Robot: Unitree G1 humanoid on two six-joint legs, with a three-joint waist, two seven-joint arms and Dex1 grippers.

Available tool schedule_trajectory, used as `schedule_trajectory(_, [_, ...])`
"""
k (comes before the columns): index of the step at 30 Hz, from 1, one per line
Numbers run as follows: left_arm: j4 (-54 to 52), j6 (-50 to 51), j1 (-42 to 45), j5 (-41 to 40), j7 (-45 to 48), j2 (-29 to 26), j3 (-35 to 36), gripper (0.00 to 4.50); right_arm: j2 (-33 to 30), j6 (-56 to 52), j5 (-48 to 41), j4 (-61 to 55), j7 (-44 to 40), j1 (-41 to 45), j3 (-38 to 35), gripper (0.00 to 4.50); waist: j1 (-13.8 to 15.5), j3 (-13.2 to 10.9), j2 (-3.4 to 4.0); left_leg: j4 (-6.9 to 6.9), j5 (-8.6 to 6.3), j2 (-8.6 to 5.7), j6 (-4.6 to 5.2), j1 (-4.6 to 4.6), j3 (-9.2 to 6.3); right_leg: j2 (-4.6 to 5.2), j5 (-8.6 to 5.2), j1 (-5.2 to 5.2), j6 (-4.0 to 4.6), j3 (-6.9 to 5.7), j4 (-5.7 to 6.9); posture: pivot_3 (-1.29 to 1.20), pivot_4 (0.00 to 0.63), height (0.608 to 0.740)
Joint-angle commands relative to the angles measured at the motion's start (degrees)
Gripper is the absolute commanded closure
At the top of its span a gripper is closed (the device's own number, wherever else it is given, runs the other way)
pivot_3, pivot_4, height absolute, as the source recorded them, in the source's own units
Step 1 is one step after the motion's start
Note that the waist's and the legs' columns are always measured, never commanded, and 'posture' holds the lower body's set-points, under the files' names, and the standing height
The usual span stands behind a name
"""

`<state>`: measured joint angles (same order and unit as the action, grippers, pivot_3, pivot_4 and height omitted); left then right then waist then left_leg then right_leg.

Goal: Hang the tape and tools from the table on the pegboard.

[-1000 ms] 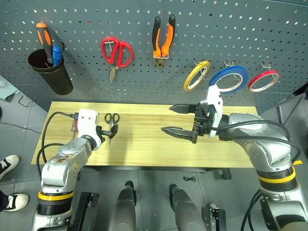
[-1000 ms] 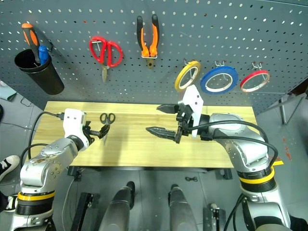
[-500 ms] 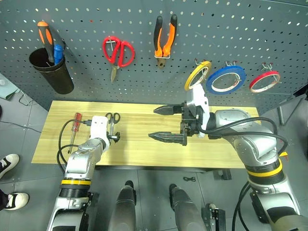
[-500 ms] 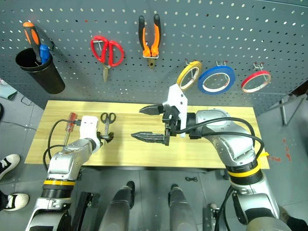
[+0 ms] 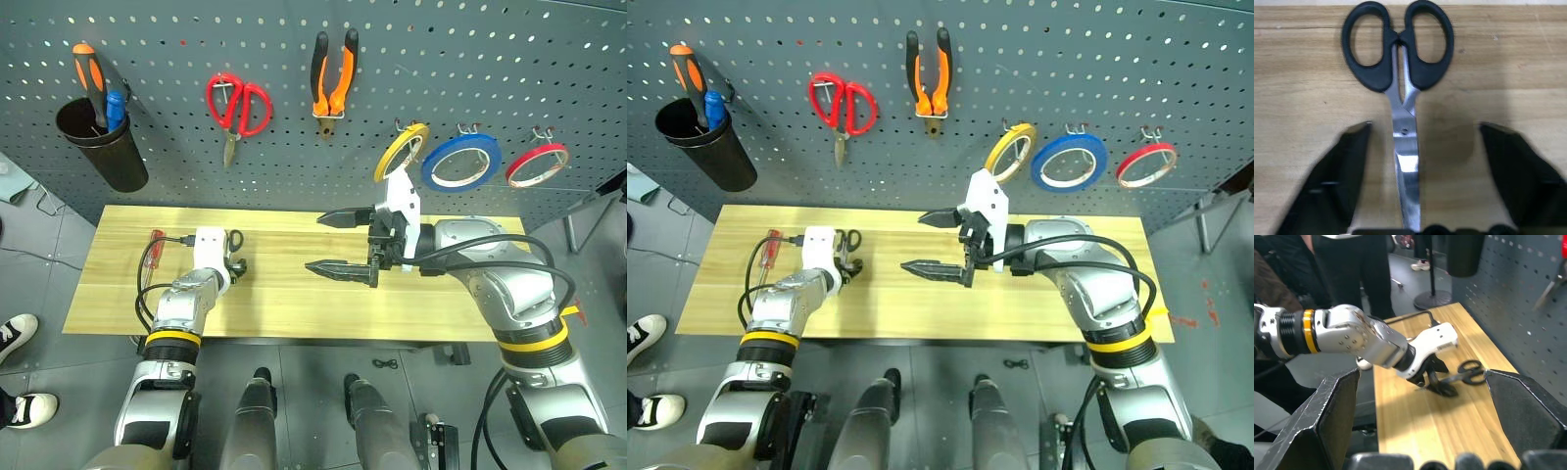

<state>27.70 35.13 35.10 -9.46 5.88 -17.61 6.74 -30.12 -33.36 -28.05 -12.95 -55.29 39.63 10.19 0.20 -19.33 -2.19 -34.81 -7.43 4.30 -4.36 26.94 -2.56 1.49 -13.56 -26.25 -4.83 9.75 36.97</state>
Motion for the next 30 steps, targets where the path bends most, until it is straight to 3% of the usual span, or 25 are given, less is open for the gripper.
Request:
schedule_trajectory(1, [0.7,0.4,-0.8,0.7,-1.1,0.0,1.1,2.85,-0.2,1.7,0.0,-1.4,-1.0,-0.1,-0.8,0.00,0.0,0.0,0.00,0.00,0.01,0.00,-0.01,0.00,0.00,0.00,0.00,0.00,0.00,0.00,0.00,0.05,0.382,0.740])
schedule_trajectory(4, [0.6,0.4,-1.1,0.9,-1.0,-0.2,1.6,4.22,0.2,1.8,0.3,-1.4,-0.9,0.0,-1.0,0.00,0.1,0.0,0.00,-0.01,0.03,-0.01,-0.04,0.00,-0.01,0.01,-0.01,0.01,-0.02,-0.01,0.02,0.06,0.381,0.740])
schedule_trajectory(5, [0.3,0.4,-1.2,1.1,-0.9,-0.4,1.6,4.42,0.2,1.9,0.4,-1.4,-0.9,-0.1,-1.0,0.00,0.1,0.0,0.00,-0.01,0.03,-0.01,-0.05,0.00,-0.01,0.00,-0.01,0.01,-0.02,-0.02,0.02,0.06,0.371,0.740])
schedule_trajectory(10, [-4.3,-0.6,-2.8,1.6,0.1,-0.9,1.2,4.42,-0.2,2.4,1.5,-1.7,-0.1,-0.7,-1.7,0.00,-0.1,0.0,0.00,-0.01,0.03,-0.01,-0.05,0.00,-0.03,0.00,0.00,0.01,-0.01,-0.03,0.02,0.06,0.365,0.740])
schedule_trajectory(16, [-32.2,-6.9,-14.8,0.2,11.9,-6.1,-2.6,4.42,-2.0,3.1,1.8,-6.7,6.3,-5.3,-9.7,0.00,0.2,0.0,0.00,0.08,0.07,0.00,-0.12,0.14,-0.09,0.04,0.21,-0.06,0.35,-0.11,-0.02,0.07,0.348,0.740])
schedule_trajectory(22, [-52.0,-14.5,-23.1,-5.2,18.0,-6.9,-0.2,4.42,-3.3,-0.5,-2.2,-13.2,9.6,-6.1,-14.3,0.00,0.2,0.0,0.00,0.05,0.07,-0.02,-0.13,0.11,-0.09,0.08,0.13,-0.03,0.21,-0.12,-0.09,0.07,0.352,0.740])
schedule_trajectory(30, [-57.7,-18.2,-19.0,-5.1,16.5,-5.6,-0.5,4.42,-2.8,-3.3,-6.6,-12.1,12.4,-0.6,-15.7,0.00,0.1,0.0,0.00,-0.03,0.13,-0.02,-0.13,0.10,-0.10,0.07,-0.02,0.03,-0.06,-0.12,-0.09,0.08,0.348,0.740])
